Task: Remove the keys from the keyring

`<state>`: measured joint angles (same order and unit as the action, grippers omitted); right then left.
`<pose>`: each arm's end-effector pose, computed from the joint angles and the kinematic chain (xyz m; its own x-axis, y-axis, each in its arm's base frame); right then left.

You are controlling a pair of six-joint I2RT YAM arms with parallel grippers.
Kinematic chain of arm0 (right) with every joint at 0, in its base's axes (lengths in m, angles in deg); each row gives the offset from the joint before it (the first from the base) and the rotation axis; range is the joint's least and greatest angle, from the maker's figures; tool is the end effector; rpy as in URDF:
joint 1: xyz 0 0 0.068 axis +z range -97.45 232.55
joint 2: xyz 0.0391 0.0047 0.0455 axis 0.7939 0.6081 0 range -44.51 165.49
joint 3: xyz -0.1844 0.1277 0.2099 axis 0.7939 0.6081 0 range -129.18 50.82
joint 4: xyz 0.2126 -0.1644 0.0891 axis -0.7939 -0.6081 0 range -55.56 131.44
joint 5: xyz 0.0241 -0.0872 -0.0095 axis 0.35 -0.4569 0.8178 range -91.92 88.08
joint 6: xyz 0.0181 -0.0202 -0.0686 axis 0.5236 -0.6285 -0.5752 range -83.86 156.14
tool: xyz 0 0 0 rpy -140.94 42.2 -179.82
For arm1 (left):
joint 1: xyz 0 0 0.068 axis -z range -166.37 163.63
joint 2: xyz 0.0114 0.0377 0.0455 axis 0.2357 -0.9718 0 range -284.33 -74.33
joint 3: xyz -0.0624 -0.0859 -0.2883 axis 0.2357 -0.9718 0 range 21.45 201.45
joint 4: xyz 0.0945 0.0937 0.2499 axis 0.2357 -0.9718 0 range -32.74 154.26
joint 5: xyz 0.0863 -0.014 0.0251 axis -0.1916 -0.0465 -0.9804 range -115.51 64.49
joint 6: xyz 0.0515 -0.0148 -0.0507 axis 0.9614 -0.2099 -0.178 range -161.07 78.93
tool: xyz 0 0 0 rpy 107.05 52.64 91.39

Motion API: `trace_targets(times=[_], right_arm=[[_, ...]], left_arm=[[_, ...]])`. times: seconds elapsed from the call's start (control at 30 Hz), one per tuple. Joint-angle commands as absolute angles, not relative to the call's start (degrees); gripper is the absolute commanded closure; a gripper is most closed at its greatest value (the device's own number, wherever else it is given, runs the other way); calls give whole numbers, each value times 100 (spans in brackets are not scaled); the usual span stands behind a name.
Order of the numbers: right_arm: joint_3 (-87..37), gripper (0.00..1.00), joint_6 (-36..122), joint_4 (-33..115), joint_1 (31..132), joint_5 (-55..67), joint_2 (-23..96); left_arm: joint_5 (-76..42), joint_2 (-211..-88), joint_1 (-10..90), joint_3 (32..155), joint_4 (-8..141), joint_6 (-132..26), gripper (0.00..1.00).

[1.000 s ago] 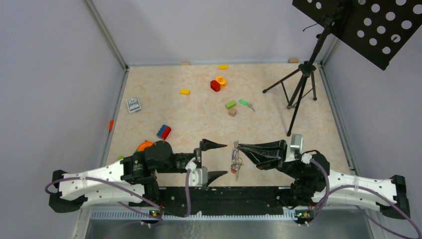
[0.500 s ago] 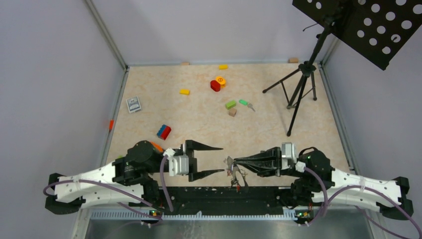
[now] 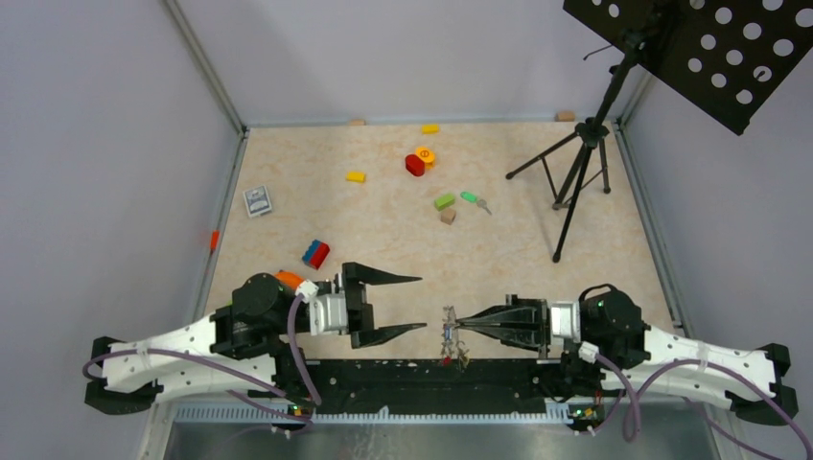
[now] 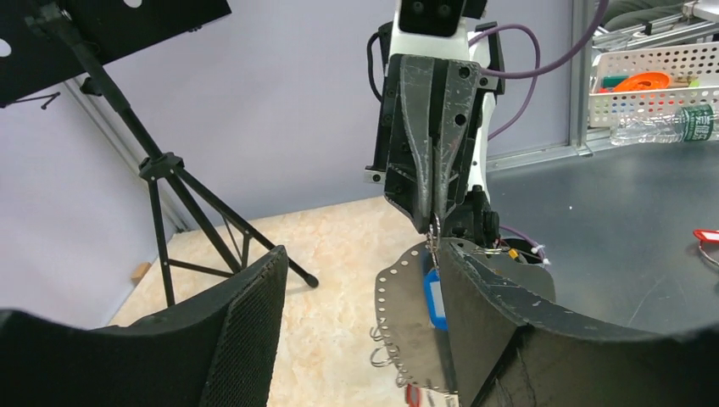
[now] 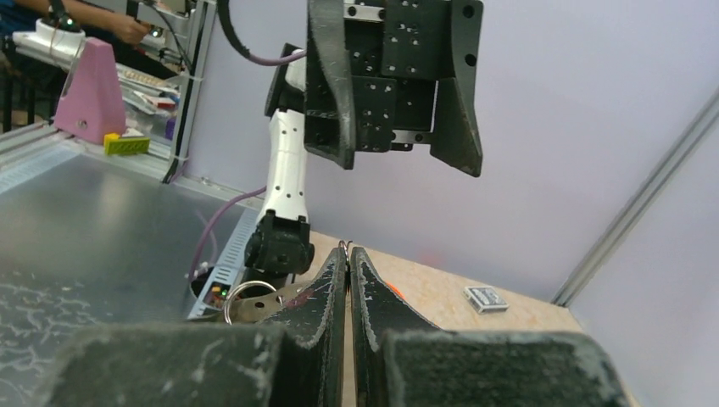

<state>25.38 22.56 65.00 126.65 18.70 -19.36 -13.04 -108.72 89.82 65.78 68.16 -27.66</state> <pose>0.0166 0.1380 0.3553 0.3398 0.3904 -0.8556 -0.9347 0.0394 -0.3532 0.0246 -0.1555 0.4201 0.2872 -0.2192 -0.9325 0.9577 0.0829 0.2755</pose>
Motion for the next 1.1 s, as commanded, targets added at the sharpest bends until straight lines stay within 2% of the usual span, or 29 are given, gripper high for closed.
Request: trace_targets(times=[0.0, 0.33, 0.6, 0.67, 0.8, 0.97, 1.07], right_arm=[[2308, 100, 1571, 6750, 12640, 2458, -2021], [1750, 100, 349, 5560, 12646, 2989, -1873], [1680, 100, 308, 5622, 12646, 3115, -1924], [1741, 100, 420, 5780, 12646, 2895, -1920], [1979, 100, 828, 6244, 12646, 2132, -1902], [2092, 100, 1059, 6492, 12641, 1780, -1891], [2073, 100, 1107, 6501, 12641, 1733, -1872]], left_arm=[[-1088, -10913, 8993, 6528, 7307, -2814, 31], [-286, -10945, 8992, 6354, 7535, -2347, 30], [-92, -11051, 8992, 6414, 7531, -2359, 30], [-185, -11096, 8992, 6408, 7593, -2436, 34], [-621, -11191, 8992, 6409, 7684, -2507, 50], [-741, -11244, 8992, 6394, 7849, -2351, 71], [-755, -11291, 8992, 6390, 7917, -2299, 75]])
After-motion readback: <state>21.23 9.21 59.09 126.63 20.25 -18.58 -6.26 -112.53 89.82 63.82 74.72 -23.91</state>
